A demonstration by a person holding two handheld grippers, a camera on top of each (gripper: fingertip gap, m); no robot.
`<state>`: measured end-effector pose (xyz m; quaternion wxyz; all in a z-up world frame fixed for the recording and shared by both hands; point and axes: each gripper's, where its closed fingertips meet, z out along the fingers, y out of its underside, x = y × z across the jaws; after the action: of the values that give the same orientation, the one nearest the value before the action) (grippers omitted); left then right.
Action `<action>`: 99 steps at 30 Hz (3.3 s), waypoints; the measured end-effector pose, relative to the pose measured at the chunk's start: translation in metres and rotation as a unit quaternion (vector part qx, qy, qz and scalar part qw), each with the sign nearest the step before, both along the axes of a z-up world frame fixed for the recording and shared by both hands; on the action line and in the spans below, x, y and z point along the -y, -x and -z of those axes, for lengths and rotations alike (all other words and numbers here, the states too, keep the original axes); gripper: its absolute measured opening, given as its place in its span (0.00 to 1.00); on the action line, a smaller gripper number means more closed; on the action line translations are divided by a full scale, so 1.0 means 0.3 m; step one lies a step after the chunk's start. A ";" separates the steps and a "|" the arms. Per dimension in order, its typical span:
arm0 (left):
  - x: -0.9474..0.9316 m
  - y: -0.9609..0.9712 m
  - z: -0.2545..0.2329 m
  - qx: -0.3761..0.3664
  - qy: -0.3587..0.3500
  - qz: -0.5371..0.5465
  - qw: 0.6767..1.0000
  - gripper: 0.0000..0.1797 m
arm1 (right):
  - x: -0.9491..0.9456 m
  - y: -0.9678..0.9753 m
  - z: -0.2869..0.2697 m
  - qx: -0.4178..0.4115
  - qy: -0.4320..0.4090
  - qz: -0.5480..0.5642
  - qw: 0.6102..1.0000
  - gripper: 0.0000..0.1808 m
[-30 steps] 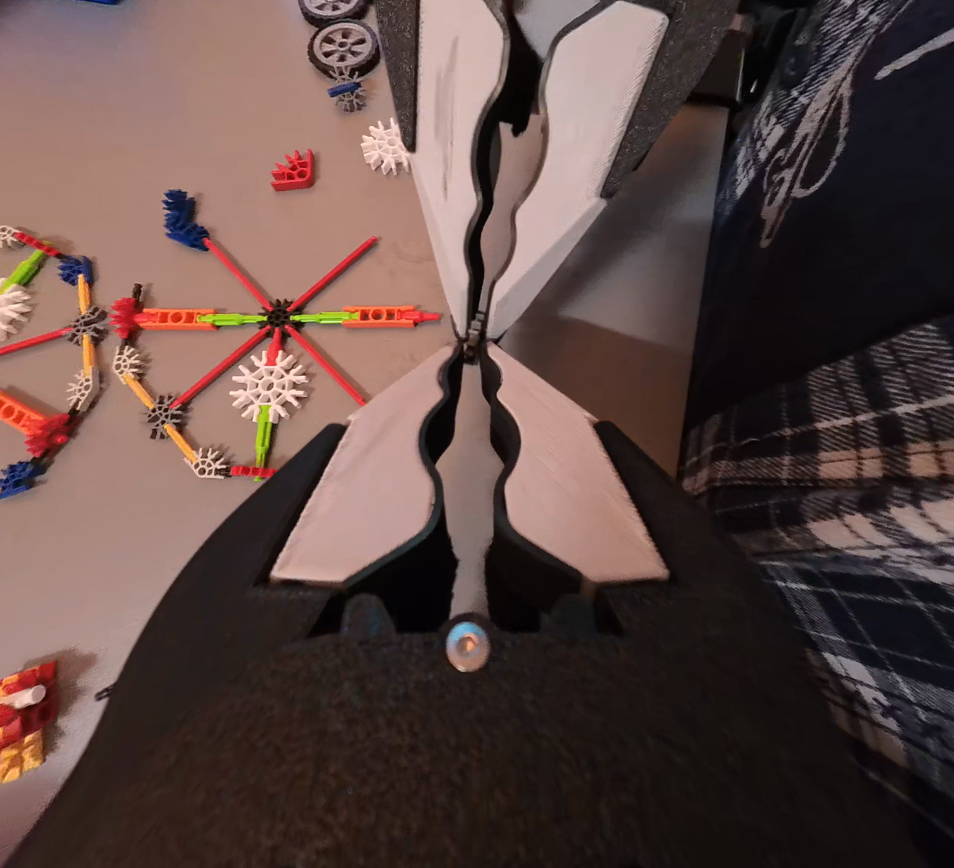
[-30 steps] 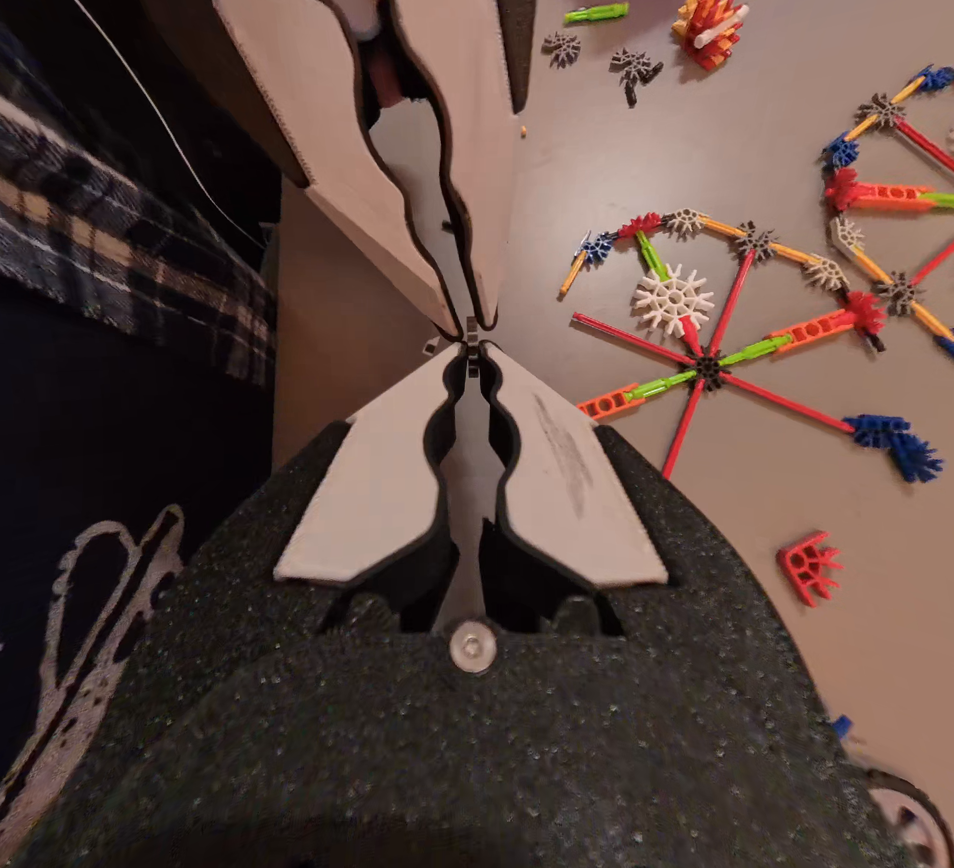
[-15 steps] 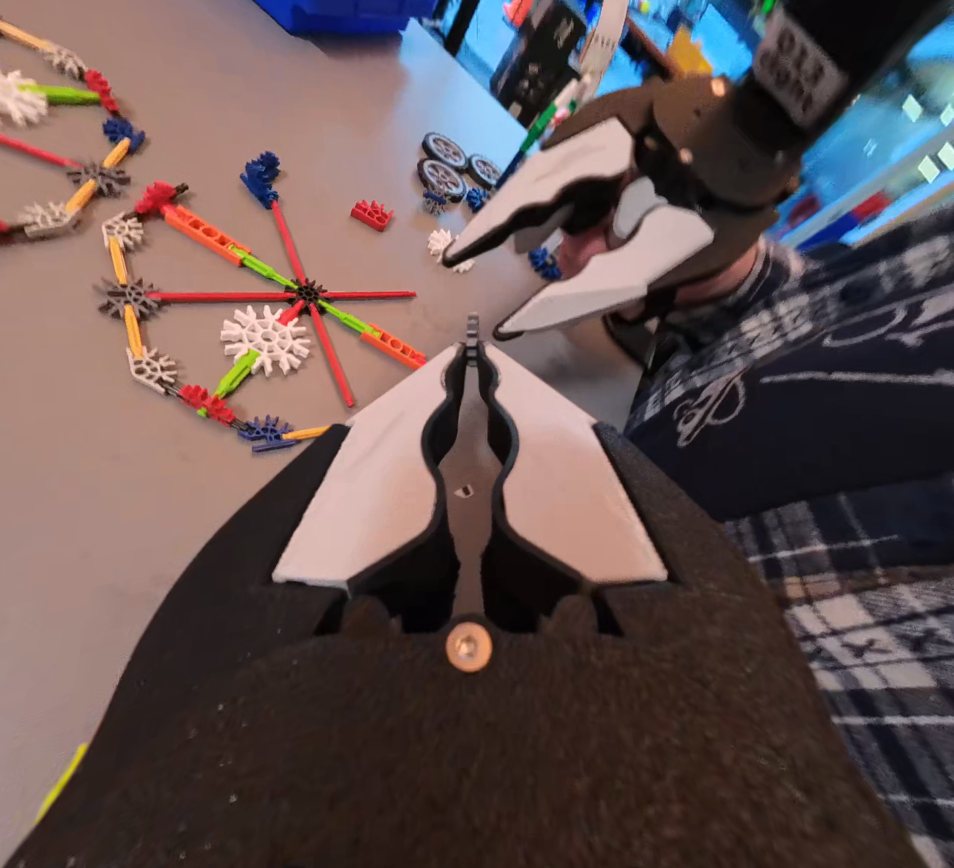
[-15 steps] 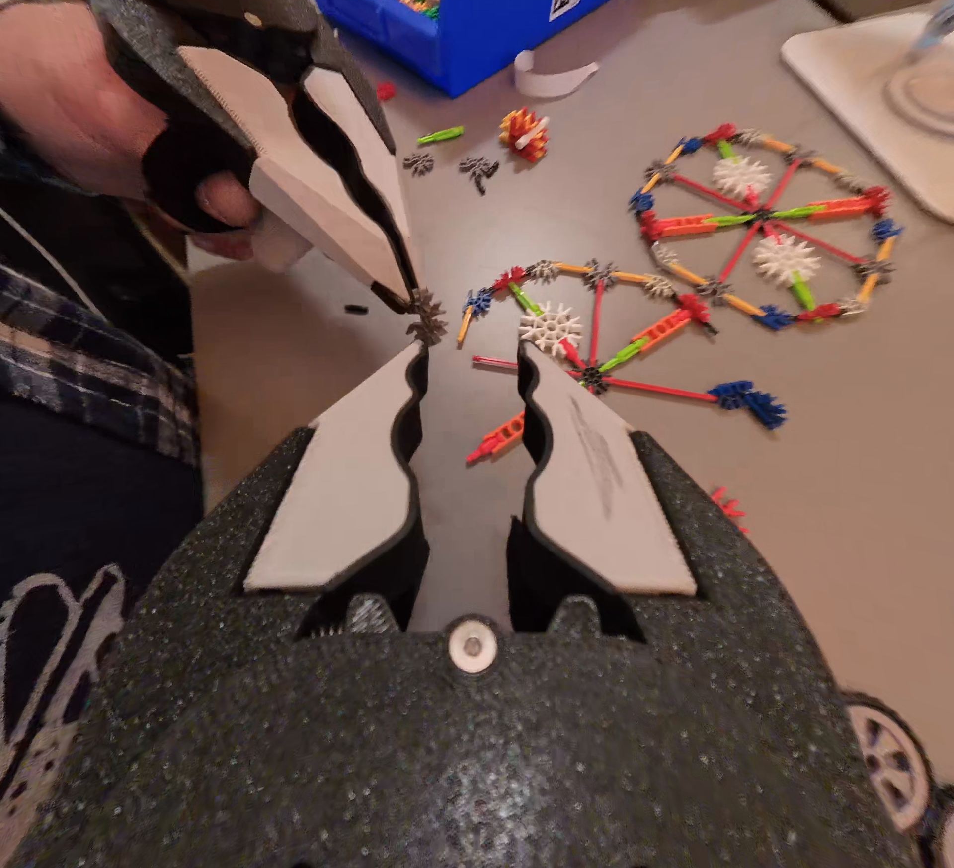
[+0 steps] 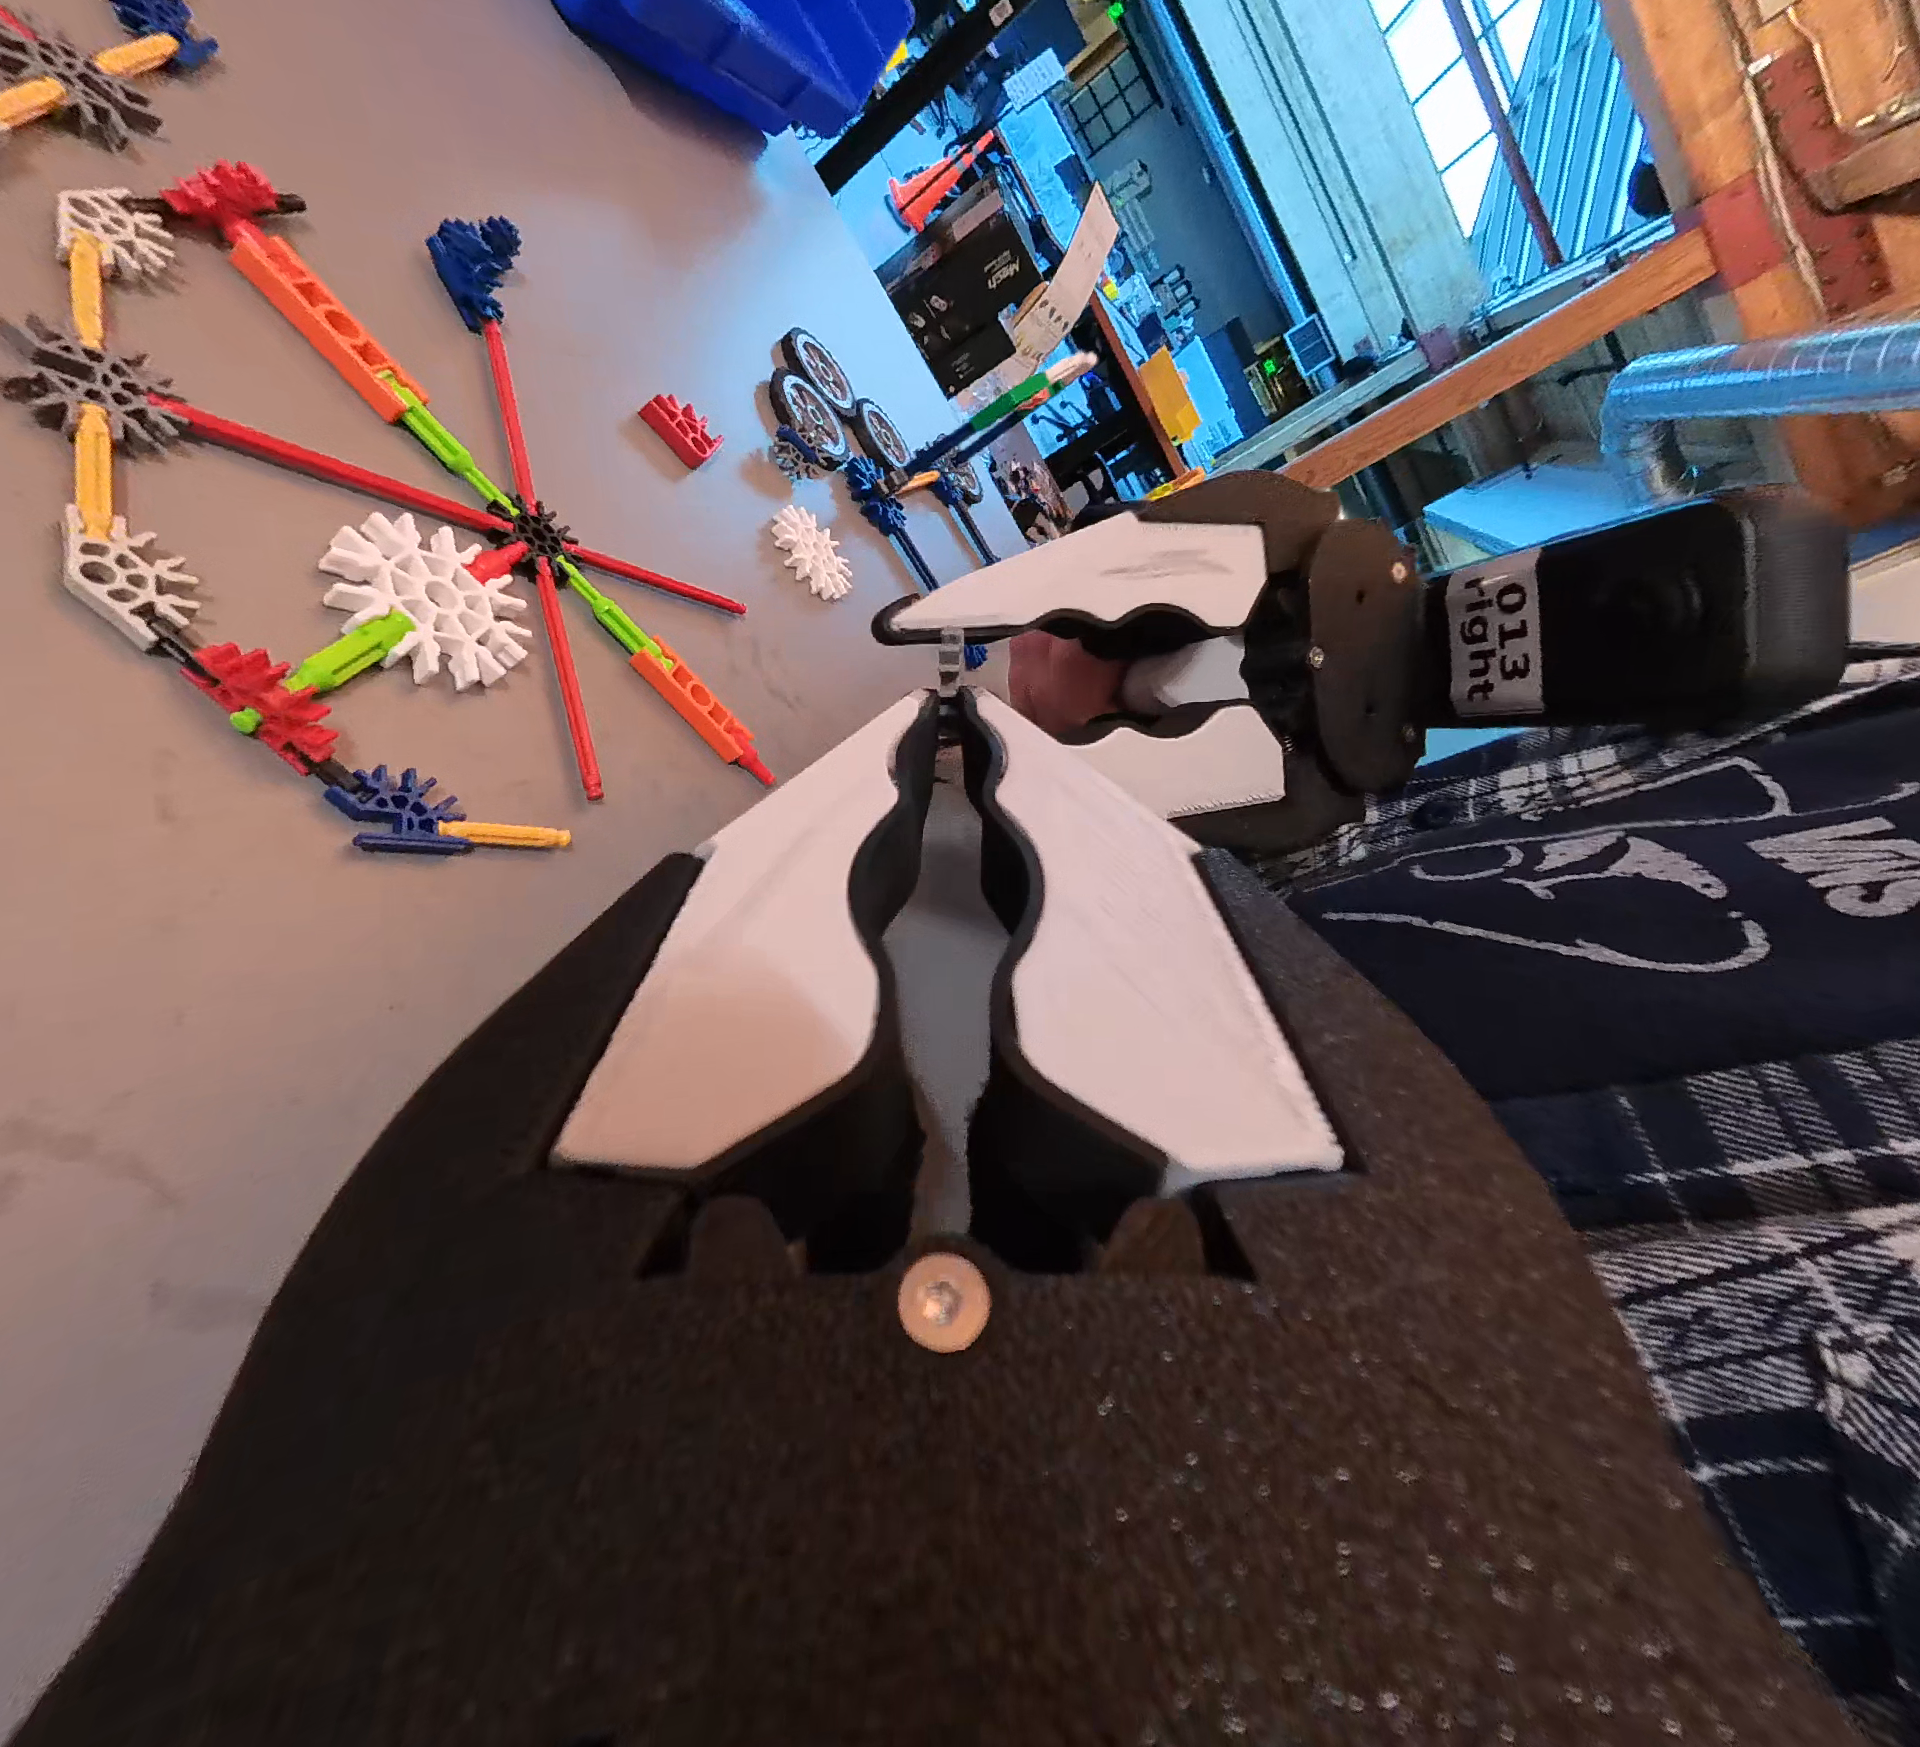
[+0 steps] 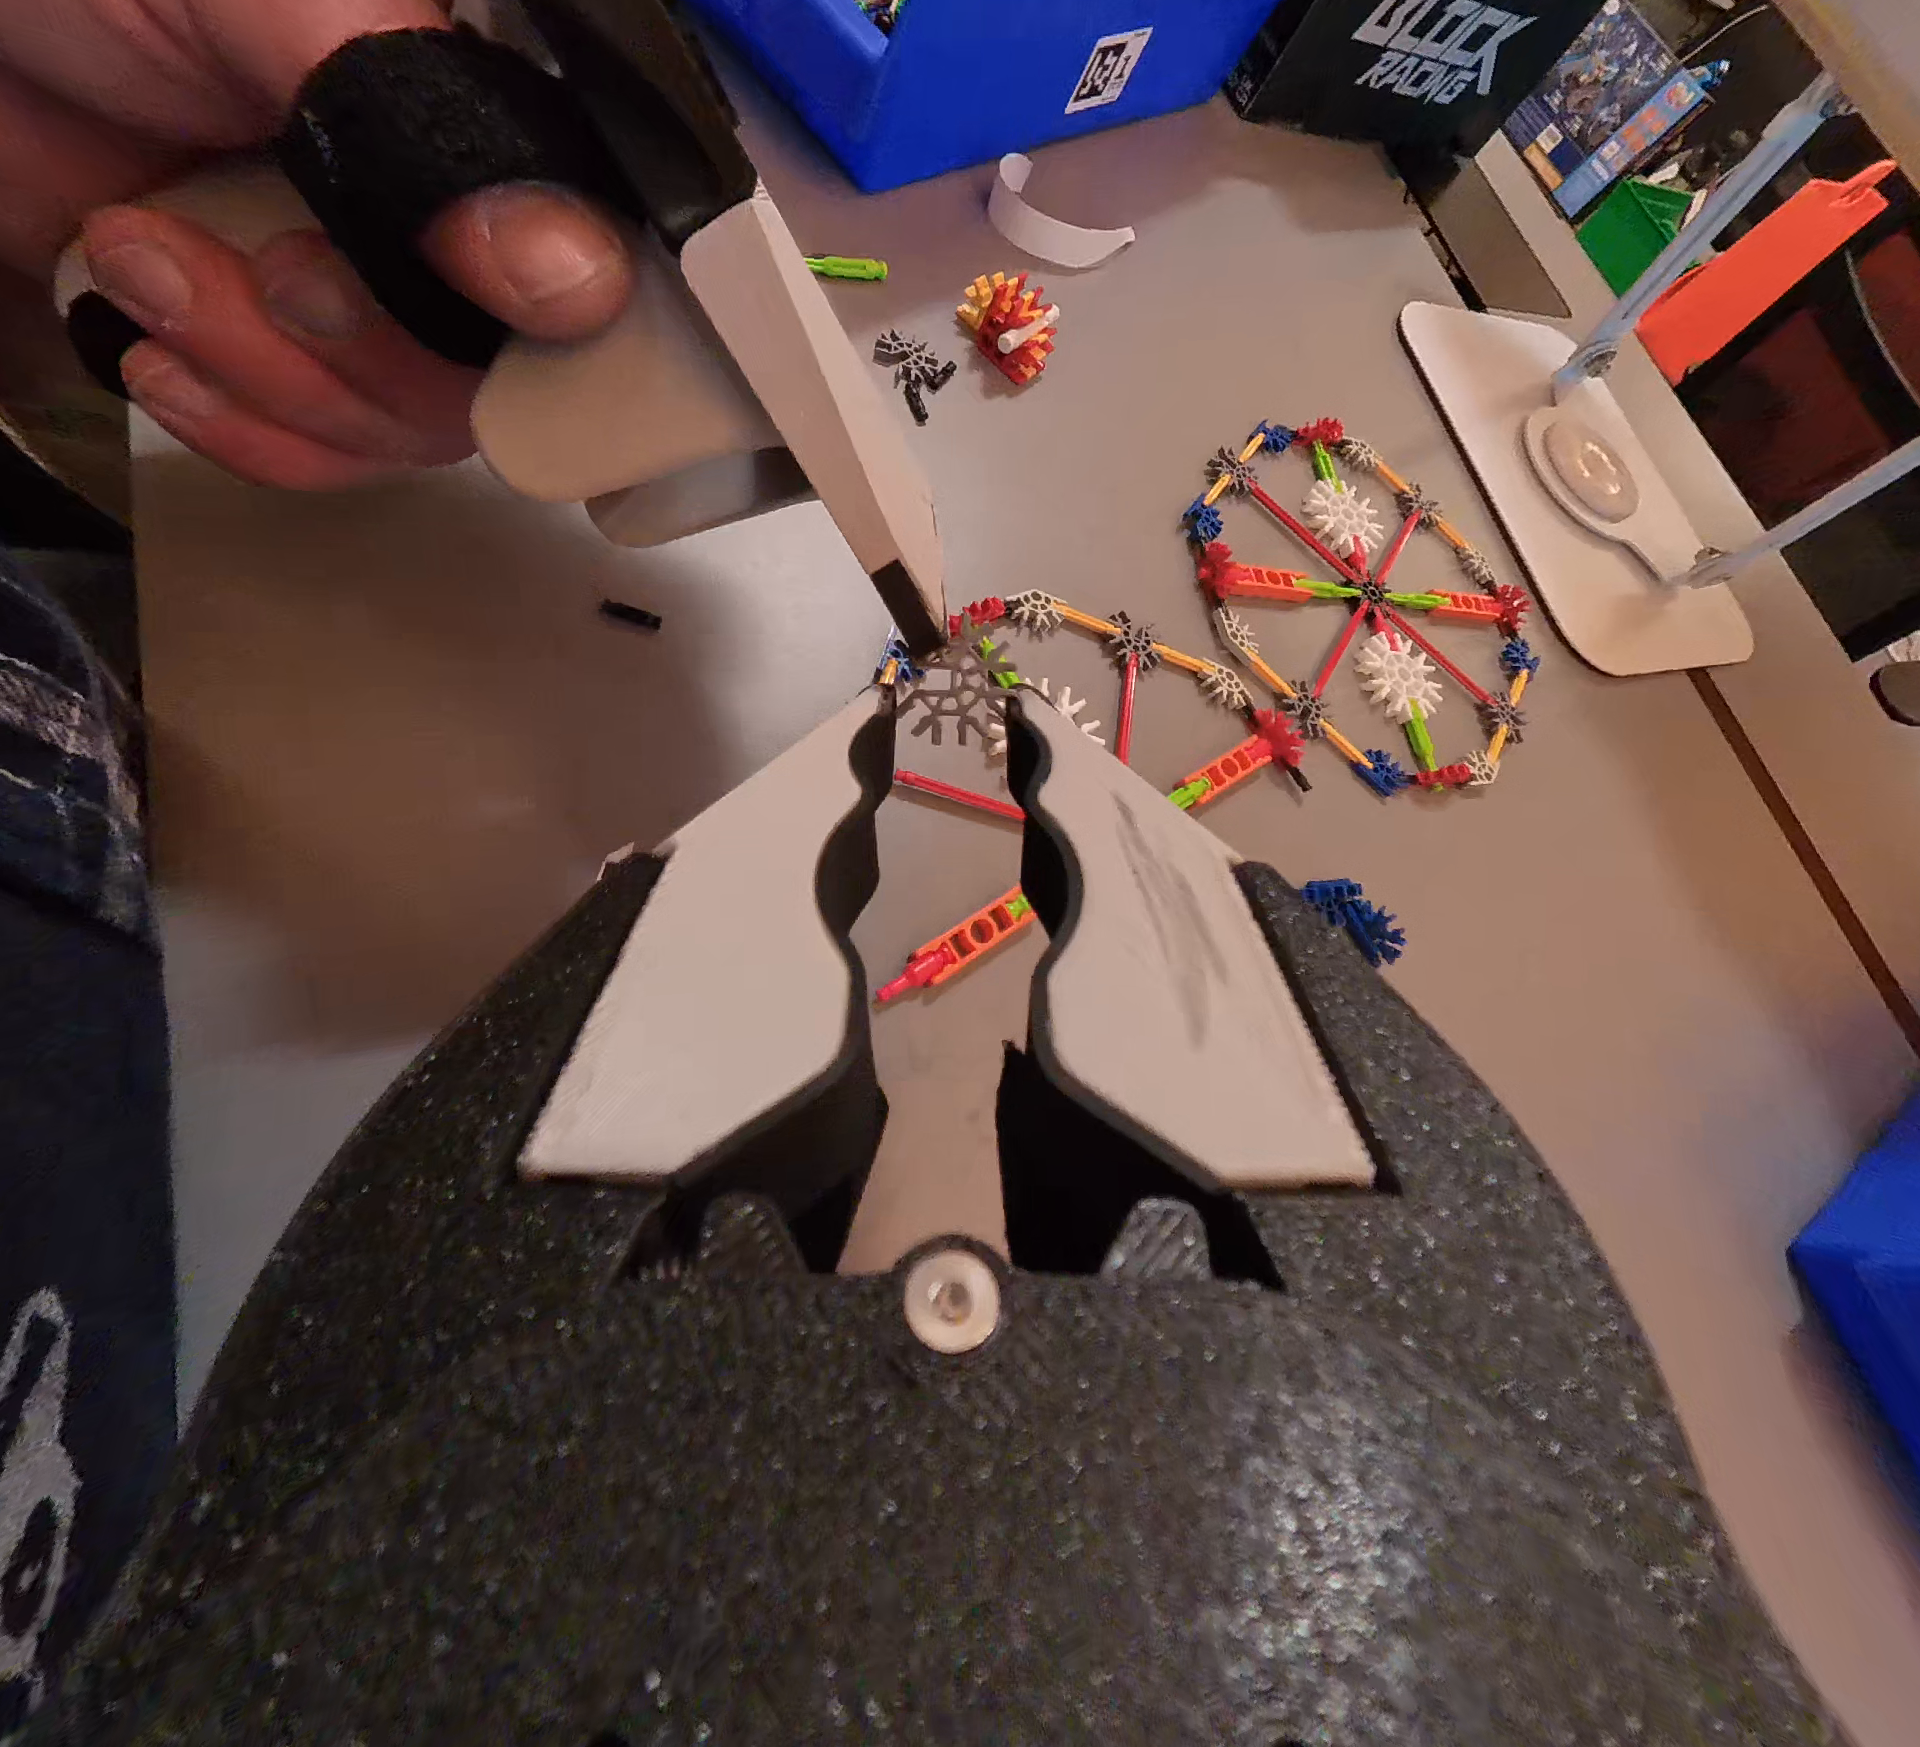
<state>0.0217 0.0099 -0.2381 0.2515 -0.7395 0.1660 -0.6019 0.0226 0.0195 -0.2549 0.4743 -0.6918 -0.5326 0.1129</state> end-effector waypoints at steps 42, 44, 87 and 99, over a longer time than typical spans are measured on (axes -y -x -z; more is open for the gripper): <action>-0.083 0.094 0.202 -0.317 -0.260 0.085 0.908 0.00 | -0.023 0.038 0.227 0.115 0.210 -0.114 0.964 0.11; -0.078 0.084 0.203 -0.315 -0.263 0.090 0.908 0.00 | -0.017 0.043 0.224 0.117 0.208 -0.123 0.963 0.11; -0.089 0.101 0.237 -0.369 -0.297 0.115 0.873 0.00 | -0.006 0.025 0.236 0.083 0.193 -0.032 0.977 0.08; -0.108 0.098 0.236 -0.366 -0.322 0.136 0.863 0.00 | 0.002 0.018 0.209 0.045 0.200 -0.005 0.979 0.11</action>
<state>-0.0078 0.0425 -0.3088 0.3125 -0.7544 0.5295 -0.2298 0.0171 0.0189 -0.3175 0.3015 -0.7743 -0.5235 0.1884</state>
